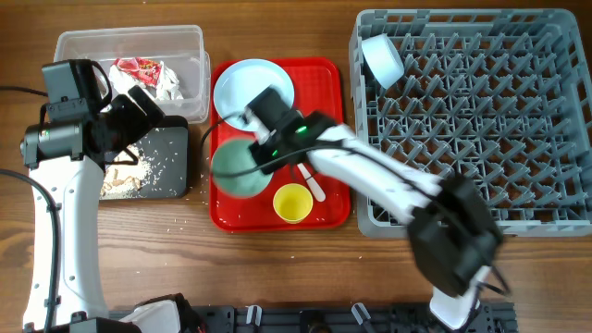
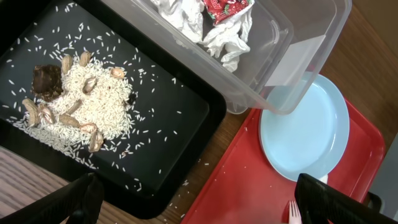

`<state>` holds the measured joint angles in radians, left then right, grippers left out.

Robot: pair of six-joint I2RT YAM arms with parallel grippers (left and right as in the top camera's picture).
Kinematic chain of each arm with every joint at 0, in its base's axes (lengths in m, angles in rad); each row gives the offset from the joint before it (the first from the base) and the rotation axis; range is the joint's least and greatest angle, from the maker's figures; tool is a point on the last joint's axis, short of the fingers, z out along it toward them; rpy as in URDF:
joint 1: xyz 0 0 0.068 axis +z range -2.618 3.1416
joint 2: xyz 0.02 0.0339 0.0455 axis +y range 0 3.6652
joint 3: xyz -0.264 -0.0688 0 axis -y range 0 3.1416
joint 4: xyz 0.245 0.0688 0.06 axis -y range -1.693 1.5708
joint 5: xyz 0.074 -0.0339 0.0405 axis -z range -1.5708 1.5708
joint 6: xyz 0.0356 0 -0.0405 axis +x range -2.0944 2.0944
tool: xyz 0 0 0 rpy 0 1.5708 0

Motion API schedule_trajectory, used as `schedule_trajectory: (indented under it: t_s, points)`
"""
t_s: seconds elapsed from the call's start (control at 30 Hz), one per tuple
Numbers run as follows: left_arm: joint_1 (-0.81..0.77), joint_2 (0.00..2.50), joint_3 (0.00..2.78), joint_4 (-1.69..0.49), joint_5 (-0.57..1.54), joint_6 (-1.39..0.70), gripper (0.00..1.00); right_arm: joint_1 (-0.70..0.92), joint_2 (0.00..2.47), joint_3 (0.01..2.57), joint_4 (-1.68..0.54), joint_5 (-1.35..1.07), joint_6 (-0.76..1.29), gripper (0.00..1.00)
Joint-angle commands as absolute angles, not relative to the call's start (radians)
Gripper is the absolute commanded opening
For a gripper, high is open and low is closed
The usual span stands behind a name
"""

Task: Sort waste into correct bins and load items into the dishwasher rack
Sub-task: 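Grasp the light-green bowl rim with the right gripper, then place the light-green bowl into the rack's back corner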

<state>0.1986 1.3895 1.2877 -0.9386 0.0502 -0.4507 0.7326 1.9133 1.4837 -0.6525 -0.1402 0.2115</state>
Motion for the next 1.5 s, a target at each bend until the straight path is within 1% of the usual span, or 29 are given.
schedule_trajectory:
  t_s: [0.0, 0.03, 0.07, 0.13, 0.2, 0.3, 0.37, 0.43, 0.57, 0.73, 0.83, 0.93, 1.03, 1.13, 1.47]
  points:
    - [0.203, 1.391, 1.295, -0.936, 0.051, -0.450, 1.00, 0.617, 1.757, 1.511, -0.699, 0.016, 0.213, 0.04]
    - [0.203, 1.391, 1.295, -0.936, 0.051, -0.450, 1.00, 0.586, 1.731, 1.511, -0.710, 0.050, 0.213, 0.04]
    - [0.203, 1.391, 1.295, -0.937, 0.051, -0.450, 1.00, 0.548, 1.701, 1.511, -0.719, 0.093, 0.212, 0.07]
    - [0.203, 1.391, 1.295, -0.936, 0.051, -0.450, 1.00, 0.477, 1.650, 1.511, -0.722, 0.210, 0.213, 0.07]
    - [0.203, 1.391, 1.295, -0.936, 0.051, -0.450, 1.00, 0.433, 1.625, 1.511, -0.731, 0.408, 0.210, 0.04]
    - [0.203, 1.391, 1.295, -0.937, 0.051, -0.450, 1.00, 0.405, 1.629, 1.509, -0.775, 0.897, 0.222, 0.04]
    - [0.203, 1.391, 1.295, -0.936, 0.051, -0.450, 1.00, 0.405, 1.630, 1.491, -0.770, 1.107, 0.282, 0.04]
    - [0.203, 1.391, 1.295, -0.936, 0.051, -0.450, 1.00, 0.405, 1.631, 1.479, -0.767, 1.201, 0.295, 0.04]
    - [0.203, 1.391, 1.295, -0.937, 0.051, -0.450, 1.00, 0.397, 1.635, 1.446, -0.759, 1.300, 0.295, 0.04]
    - [0.203, 1.391, 1.295, -0.937, 0.051, -0.450, 1.00, 0.395, 1.654, 1.310, -0.727, 1.301, 0.287, 0.04]
    - [0.203, 1.391, 1.295, -0.936, 0.051, -0.450, 1.00, 0.419, 1.667, 1.253, -0.683, 1.301, 0.195, 0.04]
    - [0.203, 1.391, 1.295, -0.937, 0.051, -0.450, 1.00, 0.442, 1.692, 1.248, -0.630, 1.299, 0.148, 0.05]
    - [0.203, 1.391, 1.295, -0.937, 0.051, -0.450, 1.00, 0.463, 1.736, 1.248, -0.614, 1.249, 0.101, 0.04]
    - [0.203, 1.391, 1.295, -0.937, 0.051, -0.450, 1.00, 0.468, 1.773, 1.248, -0.612, 1.286, 0.077, 0.04]
    - [0.203, 1.391, 1.295, -0.936, 0.051, -0.450, 1.00, 0.493, 1.827, 1.248, -0.622, 1.281, 0.063, 0.04]
